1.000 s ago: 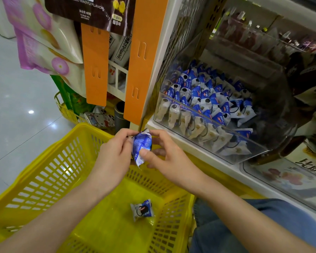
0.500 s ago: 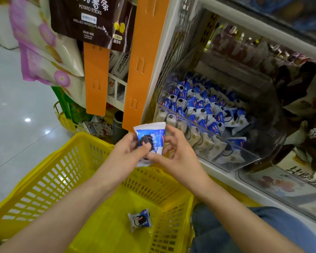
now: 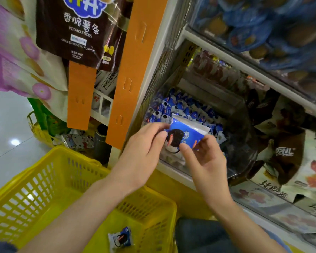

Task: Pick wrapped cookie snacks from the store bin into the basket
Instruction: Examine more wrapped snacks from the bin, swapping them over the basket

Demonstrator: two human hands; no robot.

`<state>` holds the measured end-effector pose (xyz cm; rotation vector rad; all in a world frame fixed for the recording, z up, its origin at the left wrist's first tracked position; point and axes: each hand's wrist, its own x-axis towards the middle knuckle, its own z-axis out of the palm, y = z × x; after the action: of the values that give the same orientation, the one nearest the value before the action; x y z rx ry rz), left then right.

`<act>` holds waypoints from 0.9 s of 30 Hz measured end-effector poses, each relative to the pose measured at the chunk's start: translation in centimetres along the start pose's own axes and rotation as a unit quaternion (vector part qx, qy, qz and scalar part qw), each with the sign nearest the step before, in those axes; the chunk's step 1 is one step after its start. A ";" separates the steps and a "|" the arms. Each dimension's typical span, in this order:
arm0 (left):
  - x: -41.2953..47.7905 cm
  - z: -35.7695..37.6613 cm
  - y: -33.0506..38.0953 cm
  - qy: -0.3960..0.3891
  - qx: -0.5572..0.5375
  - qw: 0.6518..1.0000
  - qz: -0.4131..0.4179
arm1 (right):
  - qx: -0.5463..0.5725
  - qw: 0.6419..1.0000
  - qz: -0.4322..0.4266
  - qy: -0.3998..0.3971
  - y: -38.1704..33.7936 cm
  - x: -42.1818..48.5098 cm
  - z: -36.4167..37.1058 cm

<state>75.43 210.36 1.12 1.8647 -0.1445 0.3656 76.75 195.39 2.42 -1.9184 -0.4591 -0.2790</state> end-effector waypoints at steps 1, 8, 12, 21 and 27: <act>0.5 0.1 0.0 -0.002 0.032 0.999 0.016 | -0.015 1.000 -0.003 0.022 0.0 0.7 -1.0; 2.2 0.9 -0.5 -0.033 0.240 0.962 0.126 | -0.262 0.958 0.064 0.102 1.3 7.6 -7.1; 2.7 1.2 -1.2 -0.072 0.297 0.943 0.129 | -0.407 0.912 0.038 0.047 2.5 8.6 -7.8; 2.5 1.4 -1.3 -0.062 0.299 0.944 0.127 | -0.520 0.799 0.265 -0.146 4.5 10.6 -6.2; 2.7 0.9 -1.5 -0.067 0.305 0.940 0.134 | -0.468 0.803 0.324 -0.179 4.6 10.6 -5.7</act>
<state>78.60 210.24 0.40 2.4952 -0.4197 0.5107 88.43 190.53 4.99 -2.9833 0.1934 0.4100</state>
